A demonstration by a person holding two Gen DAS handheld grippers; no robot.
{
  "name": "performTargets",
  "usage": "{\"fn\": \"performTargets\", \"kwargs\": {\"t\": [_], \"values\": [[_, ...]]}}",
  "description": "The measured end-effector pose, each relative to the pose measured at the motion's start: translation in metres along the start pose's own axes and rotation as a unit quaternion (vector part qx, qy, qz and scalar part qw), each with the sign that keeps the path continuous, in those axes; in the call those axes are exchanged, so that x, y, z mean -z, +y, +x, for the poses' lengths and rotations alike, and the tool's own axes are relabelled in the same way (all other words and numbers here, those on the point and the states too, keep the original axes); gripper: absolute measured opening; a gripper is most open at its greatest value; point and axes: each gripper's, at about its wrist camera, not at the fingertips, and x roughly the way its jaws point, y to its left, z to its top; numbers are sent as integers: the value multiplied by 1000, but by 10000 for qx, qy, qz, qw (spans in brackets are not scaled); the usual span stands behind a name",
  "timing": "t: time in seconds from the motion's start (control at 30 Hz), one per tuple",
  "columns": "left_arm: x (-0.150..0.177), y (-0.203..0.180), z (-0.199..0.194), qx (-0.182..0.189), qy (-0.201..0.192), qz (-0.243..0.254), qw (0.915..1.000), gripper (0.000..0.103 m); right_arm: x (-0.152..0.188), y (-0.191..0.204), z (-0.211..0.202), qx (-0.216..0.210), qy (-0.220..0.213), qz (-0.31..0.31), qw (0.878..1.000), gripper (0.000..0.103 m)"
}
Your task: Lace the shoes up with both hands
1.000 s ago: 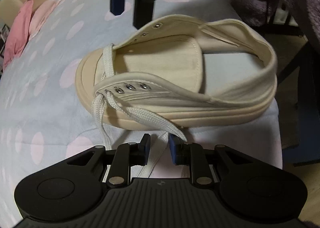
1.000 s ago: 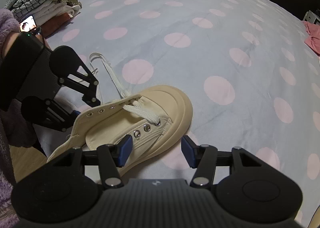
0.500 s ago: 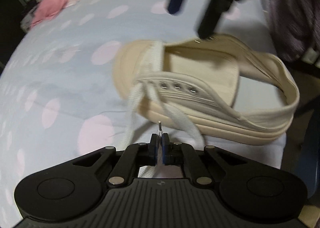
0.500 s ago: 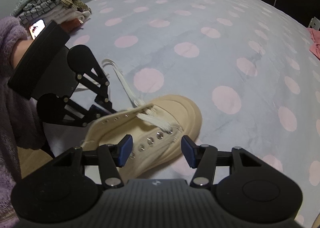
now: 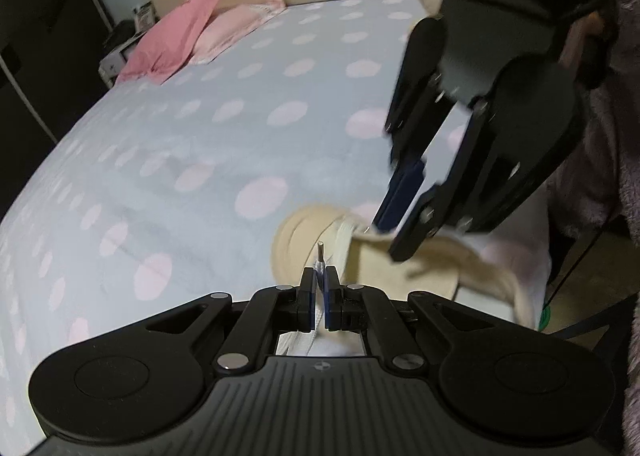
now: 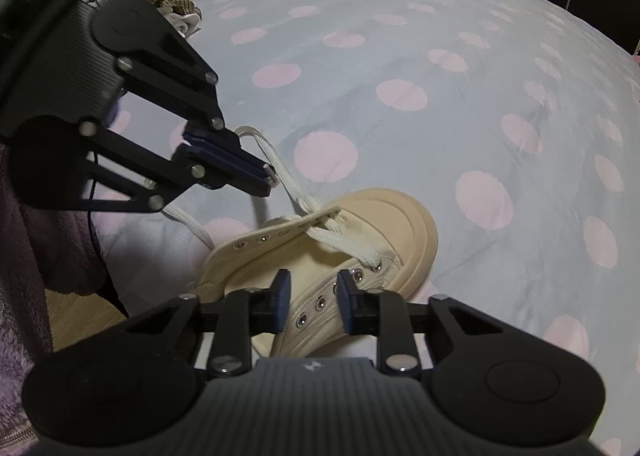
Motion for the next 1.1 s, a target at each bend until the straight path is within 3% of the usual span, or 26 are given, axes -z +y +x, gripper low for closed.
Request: {"fn": "performTargets", "kwargs": {"t": [0.37, 0.9, 1.1], "values": [[-14, -22, 20, 289, 167, 293, 9990, 2, 5, -9, -4, 139, 54, 129, 9998, 9], [-8, -24, 57, 383, 657, 381, 9964, 2, 10, -22, -4, 53, 127, 437, 9989, 9], [-11, -25, 52, 405, 492, 493, 9967, 2, 11, -25, -4, 20, 131, 477, 9988, 9]]}}
